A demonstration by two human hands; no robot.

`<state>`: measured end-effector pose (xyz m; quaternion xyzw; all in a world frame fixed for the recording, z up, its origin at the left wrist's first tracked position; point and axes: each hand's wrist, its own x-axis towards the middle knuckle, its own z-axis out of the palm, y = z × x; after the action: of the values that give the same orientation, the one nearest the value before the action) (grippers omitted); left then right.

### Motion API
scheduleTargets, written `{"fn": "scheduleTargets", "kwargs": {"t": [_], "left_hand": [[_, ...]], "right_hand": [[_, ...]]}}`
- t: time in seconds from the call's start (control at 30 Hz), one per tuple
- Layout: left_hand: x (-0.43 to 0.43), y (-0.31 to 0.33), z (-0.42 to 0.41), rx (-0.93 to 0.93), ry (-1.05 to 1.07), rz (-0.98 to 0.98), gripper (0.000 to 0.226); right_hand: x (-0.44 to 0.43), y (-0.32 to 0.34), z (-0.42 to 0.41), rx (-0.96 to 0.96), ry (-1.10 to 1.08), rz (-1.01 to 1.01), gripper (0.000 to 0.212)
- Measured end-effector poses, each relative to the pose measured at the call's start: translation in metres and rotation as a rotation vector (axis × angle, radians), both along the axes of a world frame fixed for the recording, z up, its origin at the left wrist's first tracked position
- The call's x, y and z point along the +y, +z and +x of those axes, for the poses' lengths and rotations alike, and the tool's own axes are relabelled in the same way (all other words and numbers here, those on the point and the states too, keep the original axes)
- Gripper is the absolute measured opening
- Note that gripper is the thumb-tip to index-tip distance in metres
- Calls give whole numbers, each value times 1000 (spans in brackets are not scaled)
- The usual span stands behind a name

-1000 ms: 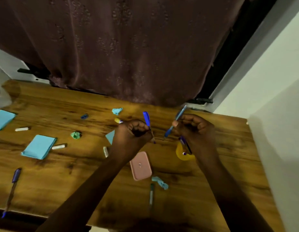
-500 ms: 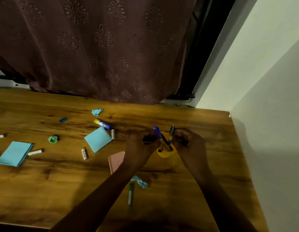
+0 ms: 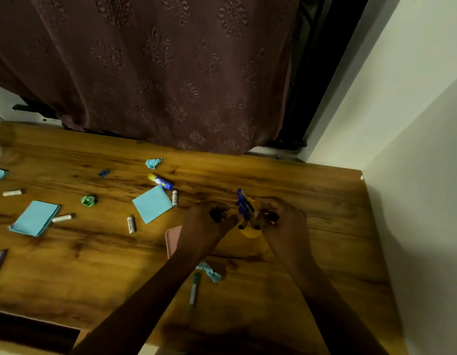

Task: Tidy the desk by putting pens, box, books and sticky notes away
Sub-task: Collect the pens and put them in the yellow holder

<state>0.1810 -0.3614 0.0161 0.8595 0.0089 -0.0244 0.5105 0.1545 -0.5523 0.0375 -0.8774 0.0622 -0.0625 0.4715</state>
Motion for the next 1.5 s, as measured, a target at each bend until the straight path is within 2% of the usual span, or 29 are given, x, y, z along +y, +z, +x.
{"fn": "scheduleTargets", "kwargs": {"t": [0.23, 0.53, 0.83, 1.13, 1.43, 1.5], "left_hand": [[47, 15, -12, -159, 91, 66, 17], [134, 32, -41, -91, 308, -63, 6], [270, 36, -86, -96, 428, -20, 9], [406, 22, -122, -42, 624, -13, 6], [536, 4, -141, -8, 693, 86, 12], [562, -1, -138, -3, 702, 98, 14]], "right_hand": [[38, 28, 7, -157, 115, 103, 21], [137, 26, 17, -177, 318, 76, 21], [273, 31, 6, -51, 522, 121, 17], [409, 27, -16, 88, 712, -34, 19], [537, -10, -22, 223, 731, -169, 10], [563, -22, -19, 274, 734, -195, 17]]}}
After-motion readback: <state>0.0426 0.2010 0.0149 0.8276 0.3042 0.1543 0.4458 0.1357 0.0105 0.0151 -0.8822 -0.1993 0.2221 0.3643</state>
